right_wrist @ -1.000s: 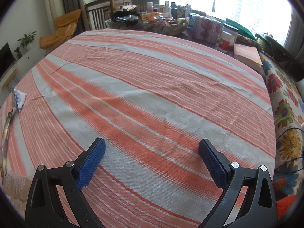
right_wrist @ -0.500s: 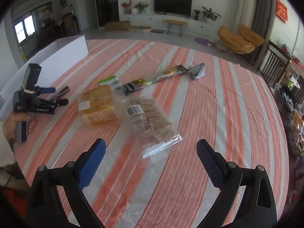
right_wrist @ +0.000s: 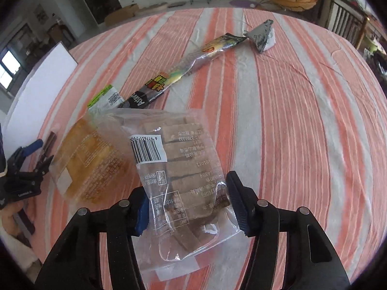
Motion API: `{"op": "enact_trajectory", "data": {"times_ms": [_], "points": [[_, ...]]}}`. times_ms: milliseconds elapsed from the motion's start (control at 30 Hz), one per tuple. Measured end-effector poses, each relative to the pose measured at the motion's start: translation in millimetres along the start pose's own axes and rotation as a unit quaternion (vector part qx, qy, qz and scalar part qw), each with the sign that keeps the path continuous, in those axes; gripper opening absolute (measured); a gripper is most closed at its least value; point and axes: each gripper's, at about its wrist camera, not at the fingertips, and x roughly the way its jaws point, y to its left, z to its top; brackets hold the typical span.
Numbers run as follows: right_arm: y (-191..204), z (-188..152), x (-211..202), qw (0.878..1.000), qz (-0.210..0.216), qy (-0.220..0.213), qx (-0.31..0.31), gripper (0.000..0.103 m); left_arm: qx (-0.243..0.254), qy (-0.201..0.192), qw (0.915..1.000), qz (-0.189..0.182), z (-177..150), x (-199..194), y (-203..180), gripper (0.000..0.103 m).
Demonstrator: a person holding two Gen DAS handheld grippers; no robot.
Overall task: Organize snacks
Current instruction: 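Grasp the brown stick with the left gripper while the right gripper grasps the clear biscuit bag, then carry both snacks into the white box and open both grippers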
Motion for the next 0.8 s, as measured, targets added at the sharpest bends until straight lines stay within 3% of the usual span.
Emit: {"op": "enact_trajectory", "data": {"times_ms": [33,100,133,167,233,333,433,533,633,800], "points": [[-5,-11,-7,1.000,0.000,-0.006,0.025,0.055,0.006,-0.001,1.0000,-0.005,0,-2,0,0.096],[-15,-35,-24,0.996,0.015,-0.028,0.082,0.052,0.023,-0.015,0.9995,-0.015,-1,-10,-3,0.059],[-21,-48,-34,0.992,0.038,-0.046,0.109,0.047,0.033,-0.013,0.9992,-0.017,0,-13,-6,0.022],[-28,-61,-43,0.986,0.070,-0.063,0.135,0.040,0.039,-0.005,0.9991,-0.016,1,-13,-8,0.018],[-42,-87,-59,0.971,0.118,-0.087,0.191,0.038,0.024,0.001,0.9992,-0.032,0,-14,-7,0.018],[-55,-123,-73,0.945,0.166,-0.117,0.255,0.036,-0.037,0.010,0.9953,-0.089,-7,-26,4,0.017],[-67,-153,-81,0.900,0.250,-0.145,0.325,0.034,-0.075,0.006,0.9863,-0.146,-17,-51,8,0.017],[-62,-168,-93,0.866,0.309,-0.172,0.353,0.034,-0.083,-0.002,0.9781,-0.191,-23,-82,6,0.017],[-52,-175,-105,0.848,0.344,-0.182,0.360,0.034,-0.085,-0.015,0.9697,-0.229,-27,-116,5,0.017],[-22,-171,-117,0.832,0.387,-0.180,0.355,0.034,-0.091,-0.032,0.9582,-0.269,-30,-160,15,0.017]]}}
